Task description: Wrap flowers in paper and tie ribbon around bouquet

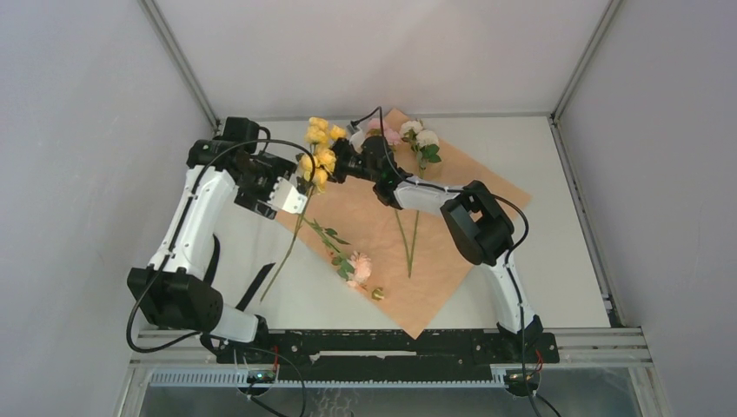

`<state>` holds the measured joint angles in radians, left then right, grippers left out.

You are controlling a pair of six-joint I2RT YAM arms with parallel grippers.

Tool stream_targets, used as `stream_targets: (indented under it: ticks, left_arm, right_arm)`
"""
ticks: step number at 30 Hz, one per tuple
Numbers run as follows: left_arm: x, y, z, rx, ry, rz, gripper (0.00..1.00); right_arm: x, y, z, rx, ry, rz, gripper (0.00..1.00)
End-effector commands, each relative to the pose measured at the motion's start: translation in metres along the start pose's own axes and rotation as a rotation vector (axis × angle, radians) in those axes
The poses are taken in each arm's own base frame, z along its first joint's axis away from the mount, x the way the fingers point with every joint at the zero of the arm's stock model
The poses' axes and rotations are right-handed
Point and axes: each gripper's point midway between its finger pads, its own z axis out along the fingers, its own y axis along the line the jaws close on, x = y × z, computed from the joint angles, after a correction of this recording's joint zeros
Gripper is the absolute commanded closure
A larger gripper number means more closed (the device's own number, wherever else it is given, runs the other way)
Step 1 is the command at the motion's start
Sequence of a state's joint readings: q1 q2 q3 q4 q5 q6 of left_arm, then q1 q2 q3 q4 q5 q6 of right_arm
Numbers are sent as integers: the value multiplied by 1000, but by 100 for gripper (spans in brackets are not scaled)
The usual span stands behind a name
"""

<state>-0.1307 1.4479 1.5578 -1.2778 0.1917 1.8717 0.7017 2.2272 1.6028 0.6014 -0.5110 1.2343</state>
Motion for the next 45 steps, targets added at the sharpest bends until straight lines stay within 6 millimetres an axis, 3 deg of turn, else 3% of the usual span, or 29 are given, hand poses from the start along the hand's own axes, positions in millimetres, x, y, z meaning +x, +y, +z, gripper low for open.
stream_targets:
  ticks: [1, 4, 5, 6, 7, 8, 11, 13, 17, 20, 23, 26, 34, 37, 40, 42, 45]
  left_arm:
    - [16, -7, 10, 17, 88, 34, 19]
    - [29, -6, 17, -22, 140, 4, 32]
    - [33, -4, 19, -40, 153, -7, 42]
    - [36, -2, 20, -52, 164, -15, 64]
    - [37, -1, 20, -62, 169, -27, 92]
    - [37, 0, 19, -76, 172, -48, 99]
    - [38, -2, 9, -110, 181, -156, 100]
    - [43, -14, 4, -106, 196, -221, 100]
    - [58, -28, -12, -161, 210, -370, 100]
    - [82, -34, -28, -238, 217, -536, 100]
    - [102, -37, -40, -326, 209, -658, 100]
    - [109, -40, -44, -374, 153, -782, 100]
    - [87, -34, -40, -425, -80, -1124, 100]
    - [52, -34, -31, -387, -202, -1135, 100]
    - [11, -33, -15, -346, -236, -1057, 100]
    - [-14, -32, -3, -257, -266, -1054, 100]
    - [-34, -31, 12, -186, -302, -1096, 100]
  right_arm:
    - [-13, 68, -17, -133, -34, -90, 100]
    - [-16, 72, -22, -142, -42, -97, 100]
    - [-17, 73, -23, -144, -43, -99, 100]
    - [-17, 75, -24, -146, -43, -100, 100]
    - [-17, 76, -26, -149, -43, -104, 100]
    - [-18, 76, -28, -148, -43, -107, 100]
    - [-30, 73, -45, -129, -77, -116, 100]
    - [-48, 66, -64, -90, -127, -141, 100]
    - [-97, 46, -119, 40, -245, -203, 100]
    - [-125, 28, -162, 147, -317, -241, 100]
    - [-137, 16, -193, 246, -331, -291, 100]
    - [-134, 12, -209, 297, -314, -336, 100]
    - [-129, 11, -221, 347, -283, -400, 100]
    - [-117, 15, -212, 323, -236, -447, 100]
    - [-94, 26, -187, 203, -147, -490, 100]
    - [-92, 27, -175, 175, -130, -474, 100]
    - [-100, 13, -167, 237, -116, -445, 86]
